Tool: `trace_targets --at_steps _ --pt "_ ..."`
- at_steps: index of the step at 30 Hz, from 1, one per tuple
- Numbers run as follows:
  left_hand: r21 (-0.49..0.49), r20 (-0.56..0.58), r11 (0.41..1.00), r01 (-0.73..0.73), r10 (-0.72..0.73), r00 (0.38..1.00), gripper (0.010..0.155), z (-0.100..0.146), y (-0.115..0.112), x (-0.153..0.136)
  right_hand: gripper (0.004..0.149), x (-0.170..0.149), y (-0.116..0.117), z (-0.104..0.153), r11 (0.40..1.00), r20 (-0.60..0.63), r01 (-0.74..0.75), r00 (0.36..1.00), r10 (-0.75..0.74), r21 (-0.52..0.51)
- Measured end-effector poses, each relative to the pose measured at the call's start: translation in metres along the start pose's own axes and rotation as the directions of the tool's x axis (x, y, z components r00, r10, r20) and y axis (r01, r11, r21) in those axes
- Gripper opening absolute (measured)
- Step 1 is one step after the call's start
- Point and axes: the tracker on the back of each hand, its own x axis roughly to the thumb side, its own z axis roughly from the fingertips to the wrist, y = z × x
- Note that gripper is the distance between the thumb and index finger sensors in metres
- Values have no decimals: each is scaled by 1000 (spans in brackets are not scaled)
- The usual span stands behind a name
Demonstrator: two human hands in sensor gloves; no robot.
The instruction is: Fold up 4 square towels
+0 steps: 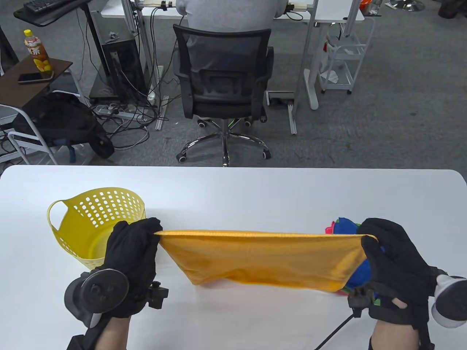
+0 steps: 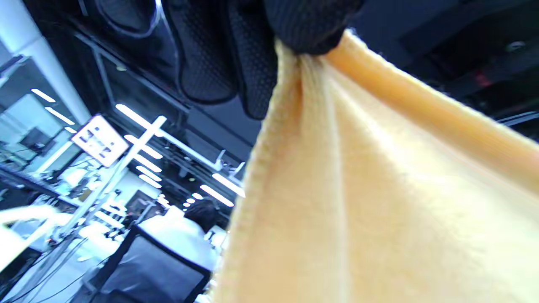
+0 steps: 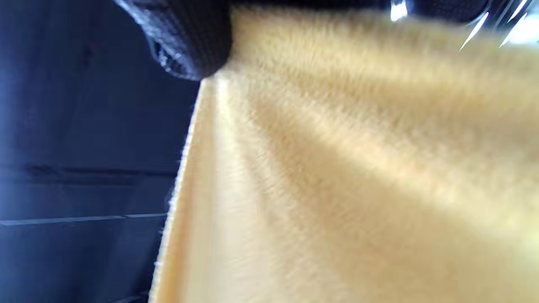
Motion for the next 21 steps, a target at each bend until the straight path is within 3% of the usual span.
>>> trace_targets --at_steps 3,7,11,15,18,21 --pt "-21 55 996 92 -90 994 47 -6 21 16 40 21 -6 7 999 36 34 999 -33 -31" --pt "-22 41 951 309 -308 951 41 -24 25 19 39 24 -2 6 993 -41 -87 996 83 -86" --pt "-118 6 905 409 -411 911 40 -58 6 7 39 -10 20 -20 982 -227 -185 958 174 -31" --pt "-212 -58 812 544 -566 823 41 -106 -23 -10 40 -64 50 -56 981 -390 -194 902 185 18" --pt "-172 -109 817 551 -572 813 41 -132 -20 -7 39 -72 58 -72 977 -341 -186 929 141 -101" --pt "-77 -112 821 566 -571 813 42 -150 0 6 39 -55 52 -83 985 -282 -105 957 62 -140"
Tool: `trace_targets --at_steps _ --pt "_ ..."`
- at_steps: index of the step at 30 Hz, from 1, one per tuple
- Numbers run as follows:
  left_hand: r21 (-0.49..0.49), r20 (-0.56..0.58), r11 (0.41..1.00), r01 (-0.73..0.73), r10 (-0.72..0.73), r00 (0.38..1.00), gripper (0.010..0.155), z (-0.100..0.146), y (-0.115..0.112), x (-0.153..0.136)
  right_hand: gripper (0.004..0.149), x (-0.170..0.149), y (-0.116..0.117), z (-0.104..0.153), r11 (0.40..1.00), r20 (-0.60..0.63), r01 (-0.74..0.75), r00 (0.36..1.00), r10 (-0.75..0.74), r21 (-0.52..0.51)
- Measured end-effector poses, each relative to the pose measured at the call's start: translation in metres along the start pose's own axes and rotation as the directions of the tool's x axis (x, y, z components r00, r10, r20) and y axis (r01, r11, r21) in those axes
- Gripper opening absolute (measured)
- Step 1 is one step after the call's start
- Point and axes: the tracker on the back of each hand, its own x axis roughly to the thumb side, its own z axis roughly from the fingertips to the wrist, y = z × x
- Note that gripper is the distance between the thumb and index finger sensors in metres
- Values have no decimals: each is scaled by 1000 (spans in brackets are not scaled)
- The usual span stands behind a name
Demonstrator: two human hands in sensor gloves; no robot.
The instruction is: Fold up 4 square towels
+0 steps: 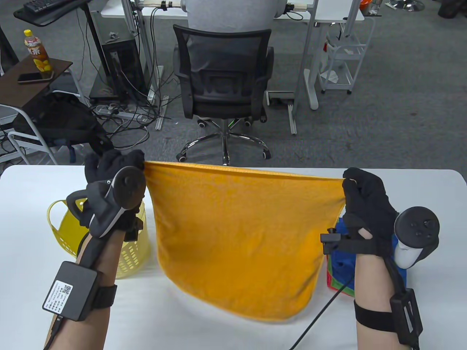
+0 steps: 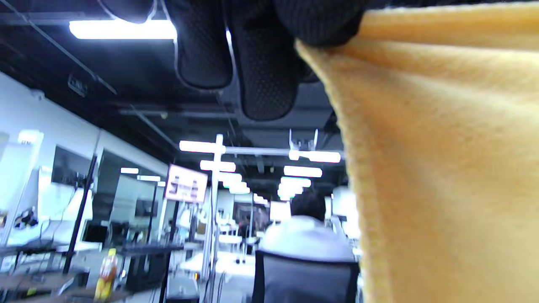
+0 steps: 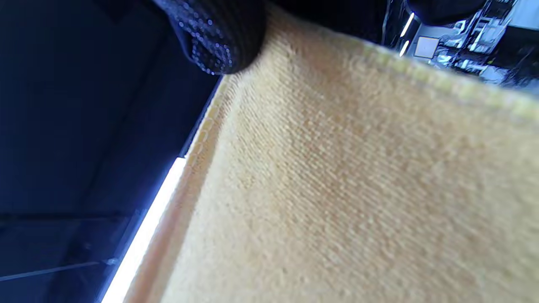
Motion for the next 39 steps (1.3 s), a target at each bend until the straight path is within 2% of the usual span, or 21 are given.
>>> trace_targets --at_steps 2,4,6,8,10,11,12,13,14,16,19,23,27,29,33,37,39 --pt "101 42 992 -73 69 997 42 5 22 -4 39 14 -12 4 999 69 -11 998 14 -38" --pt "124 100 979 -160 149 984 41 20 31 -11 39 16 -20 13 997 107 -71 992 74 -31" --pt "77 143 978 -195 183 973 41 44 27 -21 39 6 -24 28 990 118 -140 983 137 16" --pt "-11 193 978 -208 206 959 40 75 11 -32 39 -15 -24 49 965 111 -230 970 217 122" --pt "-137 223 979 -149 177 959 40 123 -16 -45 40 -48 -22 82 899 78 -330 944 321 287" --pt "-170 237 976 -134 172 956 40 140 -26 -48 40 -62 -20 96 864 67 -360 931 360 352" --pt "-228 273 969 -90 153 950 40 166 -41 -50 40 -76 -18 112 814 65 -393 912 406 428" --pt "-263 296 964 -48 128 947 40 180 -48 -51 40 -86 -17 123 770 71 -420 894 443 480" --pt "-311 334 950 20 90 938 40 204 -58 -53 40 -98 -17 140 689 93 -468 857 507 554" --pt "-373 383 923 96 59 922 40 237 -72 -53 40 -112 -18 163 579 113 -517 799 591 631" --pt "-455 402 878 146 57 914 40 271 -88 -55 40 -123 -18 188 459 148 -524 758 635 717" --pt "-464 420 857 221 -7 907 41 280 -105 -52 40 -128 -14 200 423 151 -525 740 656 739" --pt "-531 347 814 235 -44 937 41 264 -121 -48 40 -128 -5 192 419 153 -551 717 680 722" --pt "-581 272 793 184 -24 962 41 246 -135 -43 40 -131 9 179 401 151 -575 684 714 713" --pt "-586 131 795 156 -98 987 41 207 -163 -31 40 -147 45 142 389 140 -625 627 766 677" --pt "-622 -66 780 75 -147 987 41 180 -199 -22 40 -176 83 111 344 128 -704 525 842 622" --pt "-665 -77 741 96 -196 978 43 176 -217 -19 53 -193 96 108 299 100 -712 459 883 635"
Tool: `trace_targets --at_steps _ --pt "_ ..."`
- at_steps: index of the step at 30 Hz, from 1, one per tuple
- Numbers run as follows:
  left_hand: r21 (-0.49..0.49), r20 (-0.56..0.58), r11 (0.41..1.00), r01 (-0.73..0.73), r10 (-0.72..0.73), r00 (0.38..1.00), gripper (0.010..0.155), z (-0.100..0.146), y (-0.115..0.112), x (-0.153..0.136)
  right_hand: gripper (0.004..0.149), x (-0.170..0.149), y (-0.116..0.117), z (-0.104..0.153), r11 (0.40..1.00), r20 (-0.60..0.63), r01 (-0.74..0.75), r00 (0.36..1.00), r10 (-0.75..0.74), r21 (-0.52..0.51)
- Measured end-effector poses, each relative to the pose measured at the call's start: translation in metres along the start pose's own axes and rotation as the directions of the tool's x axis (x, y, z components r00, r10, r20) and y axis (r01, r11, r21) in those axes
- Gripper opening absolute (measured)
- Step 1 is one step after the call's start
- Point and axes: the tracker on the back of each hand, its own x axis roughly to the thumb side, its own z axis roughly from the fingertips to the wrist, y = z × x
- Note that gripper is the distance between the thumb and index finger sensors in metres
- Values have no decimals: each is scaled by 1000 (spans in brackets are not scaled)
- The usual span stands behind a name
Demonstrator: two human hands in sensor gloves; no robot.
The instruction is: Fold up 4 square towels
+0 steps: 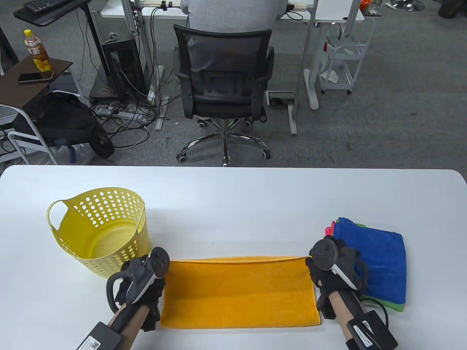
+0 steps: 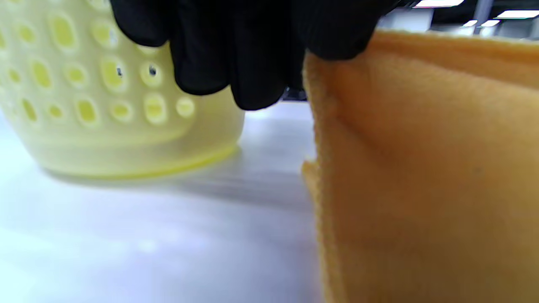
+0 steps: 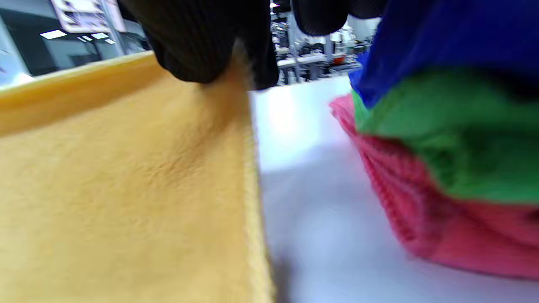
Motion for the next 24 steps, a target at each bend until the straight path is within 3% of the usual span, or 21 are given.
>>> trace_targets --at_steps 1,3,6,8,12,15,19,24 --pt "-45 -14 998 35 -35 999 48 -3 -6 2 62 1 6 -4 998 -27 -40 999 41 47" --pt "-59 -4 998 25 -26 1000 53 -3 -12 1 66 3 12 -2 992 -27 -90 995 93 91" --pt "-30 38 999 -11 12 999 56 9 -10 -9 59 6 12 14 991 2 -123 992 123 46" --pt "-60 77 998 -27 32 997 58 21 -7 -18 54 9 14 23 984 18 -160 987 159 78" --pt "-86 113 988 -131 141 984 58 36 -10 -33 68 22 40 27 917 41 -233 972 233 323" --pt "-84 112 983 -161 170 979 57 36 -14 -36 53 33 47 29 957 17 -74 997 72 280" --pt "-89 125 980 -176 187 974 57 36 -17 -37 45 35 40 32 974 11 -53 999 52 218" --pt "-83 155 978 -189 200 968 58 39 -15 -38 44 20 -3 47 978 38 196 979 -198 66"
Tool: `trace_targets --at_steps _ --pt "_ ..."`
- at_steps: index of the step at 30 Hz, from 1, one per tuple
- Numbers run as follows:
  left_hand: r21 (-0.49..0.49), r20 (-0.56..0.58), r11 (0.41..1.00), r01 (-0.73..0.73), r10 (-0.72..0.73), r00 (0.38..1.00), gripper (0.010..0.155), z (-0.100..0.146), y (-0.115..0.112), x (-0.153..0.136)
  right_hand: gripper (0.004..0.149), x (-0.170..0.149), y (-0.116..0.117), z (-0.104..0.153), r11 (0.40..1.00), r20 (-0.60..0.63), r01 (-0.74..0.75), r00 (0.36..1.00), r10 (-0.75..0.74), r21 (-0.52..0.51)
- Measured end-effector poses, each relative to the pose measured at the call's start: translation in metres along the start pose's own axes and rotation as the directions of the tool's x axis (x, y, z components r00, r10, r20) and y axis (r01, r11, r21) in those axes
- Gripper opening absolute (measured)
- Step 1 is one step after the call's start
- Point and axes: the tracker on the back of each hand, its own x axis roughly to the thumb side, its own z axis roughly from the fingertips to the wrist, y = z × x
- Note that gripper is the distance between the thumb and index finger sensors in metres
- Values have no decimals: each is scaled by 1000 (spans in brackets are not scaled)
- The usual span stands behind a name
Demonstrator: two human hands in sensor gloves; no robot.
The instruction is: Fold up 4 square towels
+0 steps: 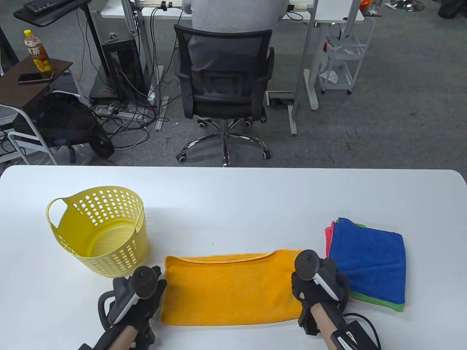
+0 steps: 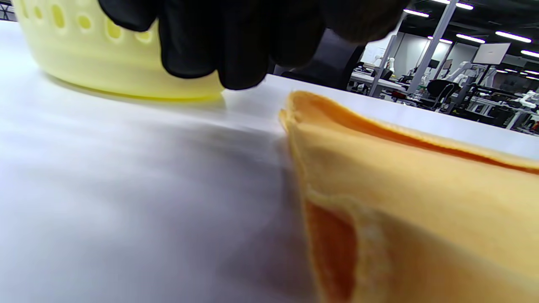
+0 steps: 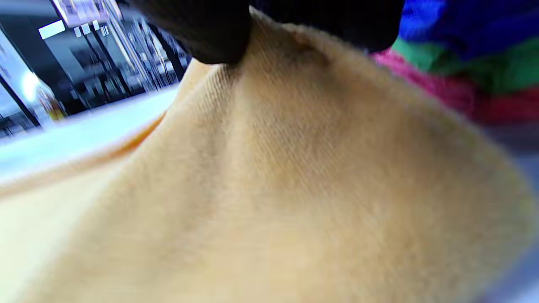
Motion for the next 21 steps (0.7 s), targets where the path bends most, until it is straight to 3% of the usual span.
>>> trace_targets --at_steps 3,6,10,13,16,19,21 --pt "6 14 1000 -19 19 1000 59 0 4 0 42 -8 -31 9 997 -30 47 998 -49 -65" --pt "14 25 1000 -28 27 999 59 2 7 -1 41 -12 -46 11 996 -102 50 993 -57 -72" --pt "20 40 999 -34 34 999 60 4 8 0 42 20 -53 15 999 -124 38 991 -42 -32" --pt "26 45 999 -30 29 999 60 5 9 1 41 65 -45 17 998 -39 65 997 -65 -4" --pt "26 51 999 -31 30 998 60 6 8 1 42 122 -20 20 983 102 148 982 -159 109" --pt "25 54 999 -34 32 998 60 6 8 0 58 159 9 24 922 194 229 935 -297 312" --pt "27 53 999 -38 37 998 60 6 8 -1 65 163 14 23 911 191 251 927 -324 327"
